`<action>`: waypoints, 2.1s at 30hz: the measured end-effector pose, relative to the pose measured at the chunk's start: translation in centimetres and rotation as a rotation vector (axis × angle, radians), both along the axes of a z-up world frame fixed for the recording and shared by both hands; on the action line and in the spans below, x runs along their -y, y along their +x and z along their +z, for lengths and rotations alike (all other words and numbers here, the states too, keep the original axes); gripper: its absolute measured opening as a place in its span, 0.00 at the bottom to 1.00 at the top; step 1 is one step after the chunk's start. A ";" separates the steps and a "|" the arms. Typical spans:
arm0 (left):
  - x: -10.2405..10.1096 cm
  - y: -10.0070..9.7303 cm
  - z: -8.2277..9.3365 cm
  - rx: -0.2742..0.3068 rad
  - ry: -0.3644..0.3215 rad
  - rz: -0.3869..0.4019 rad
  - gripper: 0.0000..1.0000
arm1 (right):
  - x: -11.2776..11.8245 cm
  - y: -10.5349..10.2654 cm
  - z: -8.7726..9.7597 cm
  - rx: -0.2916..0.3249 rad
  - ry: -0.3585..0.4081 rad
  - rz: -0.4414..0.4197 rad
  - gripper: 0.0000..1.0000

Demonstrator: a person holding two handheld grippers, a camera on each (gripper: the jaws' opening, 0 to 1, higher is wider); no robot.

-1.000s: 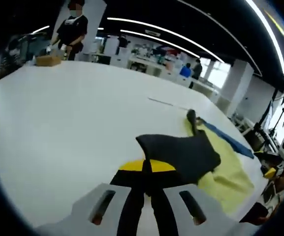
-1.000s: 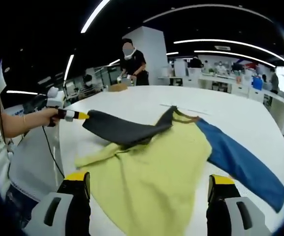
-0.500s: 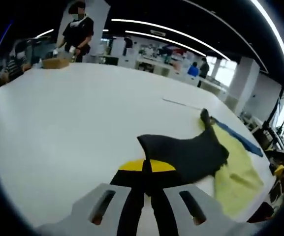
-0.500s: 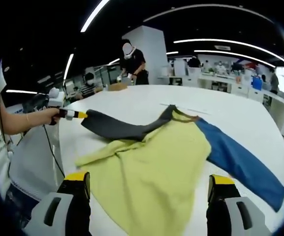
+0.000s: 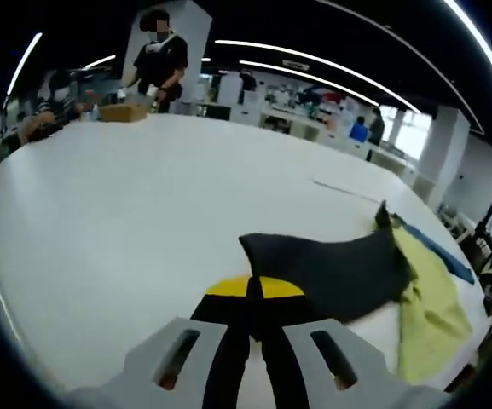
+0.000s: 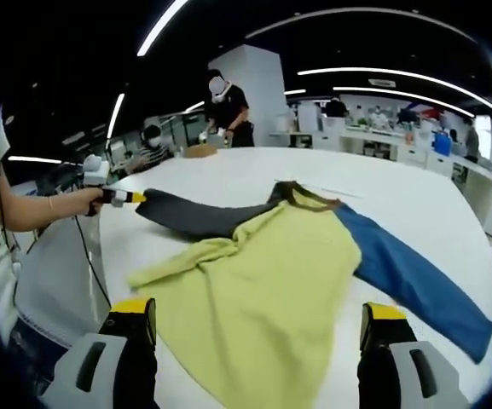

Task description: Fold the garment on the visible template until the final outline fits inside the template.

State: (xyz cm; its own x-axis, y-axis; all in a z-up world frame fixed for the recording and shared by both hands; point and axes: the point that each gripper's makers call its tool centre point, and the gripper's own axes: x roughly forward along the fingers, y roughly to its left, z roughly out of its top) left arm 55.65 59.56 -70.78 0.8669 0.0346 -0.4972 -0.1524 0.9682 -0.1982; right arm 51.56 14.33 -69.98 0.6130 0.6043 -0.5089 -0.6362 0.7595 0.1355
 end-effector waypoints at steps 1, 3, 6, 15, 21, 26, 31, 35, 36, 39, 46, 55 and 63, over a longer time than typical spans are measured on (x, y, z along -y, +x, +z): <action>-0.2 0.1 0.0 0.002 0.001 0.006 0.00 | 0.0 0.0 0.0 -0.001 -0.001 -0.001 0.99; -0.6 0.3 0.1 0.003 0.003 0.015 0.00 | 0.1 0.0 0.0 -0.002 -0.002 -0.002 0.99; -1.2 0.8 0.5 0.010 0.022 0.027 0.00 | 0.3 0.0 0.0 -0.002 -0.002 -0.007 0.99; -3.5 2.1 1.5 0.027 0.082 0.054 0.00 | 0.6 0.1 -0.1 -0.003 -0.003 -0.018 0.99; -4.8 2.9 1.6 0.021 0.115 0.066 0.00 | 0.7 0.2 0.0 -0.002 -0.004 -0.021 0.99; -6.0 3.5 2.2 0.027 0.139 0.077 0.00 | 1.0 0.3 0.0 0.006 -0.002 -0.025 0.99; -7.0 4.1 2.7 0.028 0.166 0.086 0.00 | 1.1 0.2 -0.1 0.002 -0.002 -0.026 0.99; -7.3 4.7 2.8 0.023 0.196 0.072 0.00 | 1.2 0.2 -0.2 -0.001 -0.004 -0.028 0.99; -7.4 5.0 2.8 0.021 0.203 0.068 0.00 | 1.3 0.2 -0.2 -0.002 -0.005 -0.029 0.99; -7.7 5.4 2.8 0.016 0.210 0.065 0.00 | 1.4 0.2 -0.2 -0.004 -0.007 -0.033 0.99; -8.6 6.2 2.7 0.008 0.231 0.062 0.00 | 1.8 0.2 -0.1 -0.008 -0.014 -0.045 0.99; -8.6 6.9 2.5 -0.020 0.275 0.031 0.00 | 2.3 0.2 -0.2 -0.019 -0.007 -0.067 0.99; -9.5 6.3 1.2 -0.065 0.292 0.037 0.00 | 2.8 0.6 -0.1 -0.023 0.010 -0.094 0.99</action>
State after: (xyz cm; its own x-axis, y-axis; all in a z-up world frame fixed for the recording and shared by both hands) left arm 61.99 69.09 -69.62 0.8293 0.2152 -0.5156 -0.1917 0.9764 0.0992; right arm 52.12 11.53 -70.09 0.6552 0.5500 -0.5179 -0.5591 0.8141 0.1572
